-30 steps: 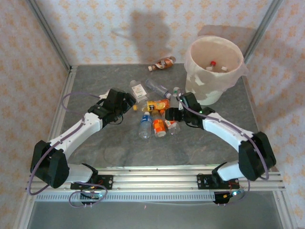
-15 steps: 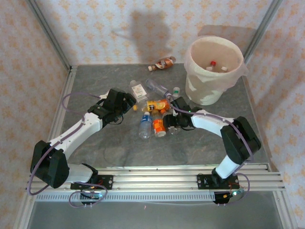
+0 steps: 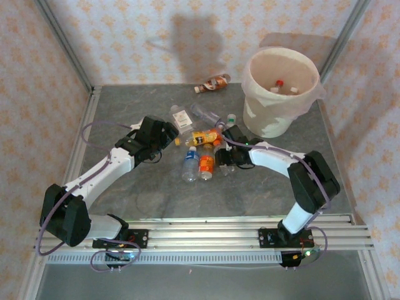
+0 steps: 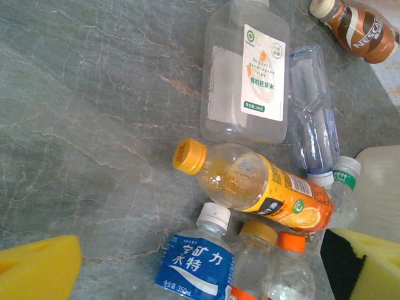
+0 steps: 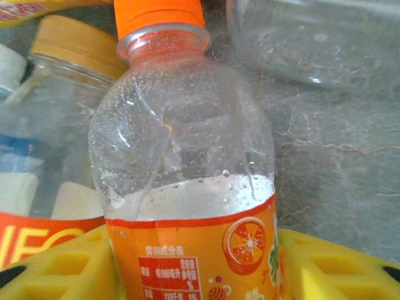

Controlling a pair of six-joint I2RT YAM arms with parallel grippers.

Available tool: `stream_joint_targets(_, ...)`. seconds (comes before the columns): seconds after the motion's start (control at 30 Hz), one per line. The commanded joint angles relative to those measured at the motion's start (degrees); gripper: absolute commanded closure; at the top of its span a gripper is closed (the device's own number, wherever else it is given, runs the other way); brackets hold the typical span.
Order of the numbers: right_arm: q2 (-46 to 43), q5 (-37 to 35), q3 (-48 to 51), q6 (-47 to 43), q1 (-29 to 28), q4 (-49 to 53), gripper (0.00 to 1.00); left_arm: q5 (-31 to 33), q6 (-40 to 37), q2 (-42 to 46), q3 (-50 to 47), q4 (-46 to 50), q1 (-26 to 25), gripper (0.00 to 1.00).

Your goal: Put the plastic bottles in the bin

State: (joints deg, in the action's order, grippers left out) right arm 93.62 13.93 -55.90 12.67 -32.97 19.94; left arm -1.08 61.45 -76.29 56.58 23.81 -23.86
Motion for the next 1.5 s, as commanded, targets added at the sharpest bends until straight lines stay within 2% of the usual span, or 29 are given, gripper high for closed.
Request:
stream_joint_targets(0.0,-5.2,-2.4,-2.3,-1.9,-0.3,2.8,0.46,0.6,-0.8,-0.4,0.3,1.4,0.3,0.00)
stream_joint_targets(0.3,-14.8,-3.4,-6.1,-1.9,-0.3,2.8,0.51,-0.5,-0.8,-1.6,0.8,0.9,0.3,0.00)
stream_joint_targets(0.53,-20.3,-5.2,-15.3,-6.5,-0.1,4.8,0.52,-0.8,-0.9,-1.7,0.9,0.9,0.3,0.00)
stream_joint_targets(0.7,-20.2,-8.9,-24.2,-12.7,1.2,5.9,0.52,-2.3,-1.0,-2.2,0.8,0.1,0.3,0.00)
stream_joint_targets(1.0,-17.2,-12.9,-36.5,-15.9,8.9,4.8,0.51,-3.8,-3.3,-2.8,1.1,3.3,-1.0,0.00)
stream_joint_targets(1.23,-10.5,-16.8,-45.8,-11.1,17.1,9.0,0.52,-5.1,-2.4,-3.8,0.3,2.4,-2.5,0.00)
stream_joint_targets(1.4,-5.9,-14.5,-49.9,-13.4,22.1,12.7,0.51,-6.0,-3.1,-5.0,1.3,3.4,-3.3,0.00)
stream_joint_targets(1.47,-5.1,-9.4,-49.7,-20.9,24.6,13.5,0.51,-6.2,-3.4,-5.1,1.5,3.9,-3.4,0.00)
